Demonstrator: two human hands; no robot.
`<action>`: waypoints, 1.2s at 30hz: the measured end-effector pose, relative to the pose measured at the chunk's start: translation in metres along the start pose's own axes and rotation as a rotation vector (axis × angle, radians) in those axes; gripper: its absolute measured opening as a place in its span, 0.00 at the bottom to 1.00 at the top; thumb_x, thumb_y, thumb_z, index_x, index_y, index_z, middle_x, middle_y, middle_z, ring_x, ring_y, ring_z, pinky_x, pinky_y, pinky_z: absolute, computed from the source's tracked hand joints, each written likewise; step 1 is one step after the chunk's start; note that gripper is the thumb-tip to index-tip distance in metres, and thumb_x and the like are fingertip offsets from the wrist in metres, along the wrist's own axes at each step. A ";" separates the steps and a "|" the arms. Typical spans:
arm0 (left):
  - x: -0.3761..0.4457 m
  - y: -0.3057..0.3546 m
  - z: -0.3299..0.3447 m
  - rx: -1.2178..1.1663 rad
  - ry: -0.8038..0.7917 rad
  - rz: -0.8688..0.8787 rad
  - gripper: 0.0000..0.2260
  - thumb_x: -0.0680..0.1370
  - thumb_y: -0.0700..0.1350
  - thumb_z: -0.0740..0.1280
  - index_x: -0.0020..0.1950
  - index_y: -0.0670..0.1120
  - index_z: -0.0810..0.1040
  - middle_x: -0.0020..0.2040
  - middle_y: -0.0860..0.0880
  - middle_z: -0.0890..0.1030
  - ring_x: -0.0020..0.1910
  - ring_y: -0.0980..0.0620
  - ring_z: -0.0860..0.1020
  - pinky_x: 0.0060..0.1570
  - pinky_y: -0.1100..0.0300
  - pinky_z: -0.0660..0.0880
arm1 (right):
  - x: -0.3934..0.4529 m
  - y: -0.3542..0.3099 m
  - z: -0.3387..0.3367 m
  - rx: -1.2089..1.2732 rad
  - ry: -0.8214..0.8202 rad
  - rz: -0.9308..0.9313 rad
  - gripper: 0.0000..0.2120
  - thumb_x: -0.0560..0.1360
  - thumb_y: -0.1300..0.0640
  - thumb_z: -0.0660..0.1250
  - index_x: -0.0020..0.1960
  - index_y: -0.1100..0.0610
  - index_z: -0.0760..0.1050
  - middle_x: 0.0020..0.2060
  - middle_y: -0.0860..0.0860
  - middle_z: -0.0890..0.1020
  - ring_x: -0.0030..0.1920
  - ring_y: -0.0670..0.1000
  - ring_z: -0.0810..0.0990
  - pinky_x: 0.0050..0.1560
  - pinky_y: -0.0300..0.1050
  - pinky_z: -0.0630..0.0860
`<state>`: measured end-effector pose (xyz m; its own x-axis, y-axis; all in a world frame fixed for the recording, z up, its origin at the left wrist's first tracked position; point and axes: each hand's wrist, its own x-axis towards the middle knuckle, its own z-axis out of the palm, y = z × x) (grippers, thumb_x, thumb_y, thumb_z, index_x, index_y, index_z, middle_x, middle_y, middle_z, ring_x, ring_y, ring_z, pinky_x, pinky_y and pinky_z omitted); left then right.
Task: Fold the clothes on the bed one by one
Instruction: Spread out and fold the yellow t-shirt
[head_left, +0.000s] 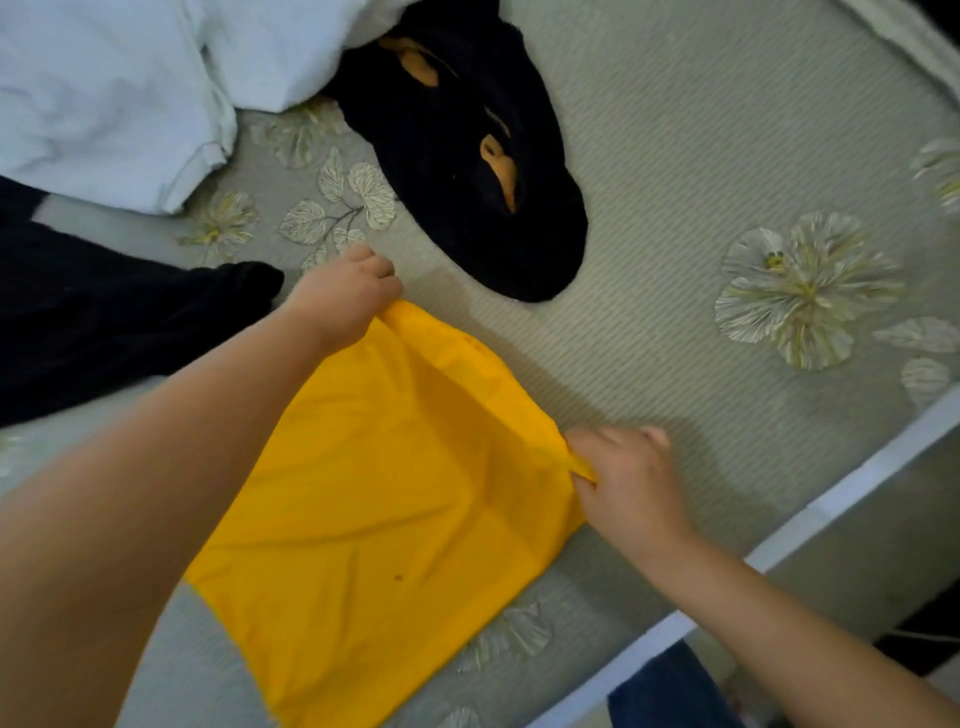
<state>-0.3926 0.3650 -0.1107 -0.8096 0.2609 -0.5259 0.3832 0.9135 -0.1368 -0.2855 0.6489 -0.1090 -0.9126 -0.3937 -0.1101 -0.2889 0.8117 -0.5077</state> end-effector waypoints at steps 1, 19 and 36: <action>-0.013 -0.003 0.004 -0.043 0.029 0.013 0.15 0.75 0.32 0.57 0.60 0.38 0.73 0.60 0.39 0.72 0.59 0.41 0.67 0.56 0.48 0.69 | -0.006 -0.007 0.001 0.010 0.019 -0.018 0.08 0.55 0.68 0.72 0.31 0.58 0.78 0.24 0.52 0.76 0.25 0.53 0.77 0.34 0.49 0.70; -0.265 -0.056 0.157 -0.093 0.407 0.277 0.05 0.64 0.31 0.66 0.37 0.30 0.78 0.40 0.30 0.80 0.40 0.27 0.79 0.28 0.37 0.74 | -0.200 -0.224 0.170 -0.097 0.107 -0.073 0.11 0.60 0.66 0.57 0.26 0.53 0.74 0.25 0.48 0.74 0.27 0.50 0.74 0.38 0.44 0.56; -0.313 -0.027 0.249 -0.047 0.402 0.274 0.24 0.70 0.49 0.56 0.62 0.39 0.66 0.58 0.39 0.78 0.56 0.38 0.77 0.60 0.45 0.65 | -0.219 -0.262 0.228 -0.339 -0.029 0.038 0.34 0.57 0.36 0.71 0.53 0.59 0.69 0.49 0.55 0.83 0.54 0.55 0.70 0.60 0.55 0.59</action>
<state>-0.0391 0.1808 -0.1518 -0.7927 0.5855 -0.1699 0.5936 0.8048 0.0040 0.0556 0.4238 -0.1469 -0.9173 -0.3685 -0.1507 -0.3388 0.9213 -0.1906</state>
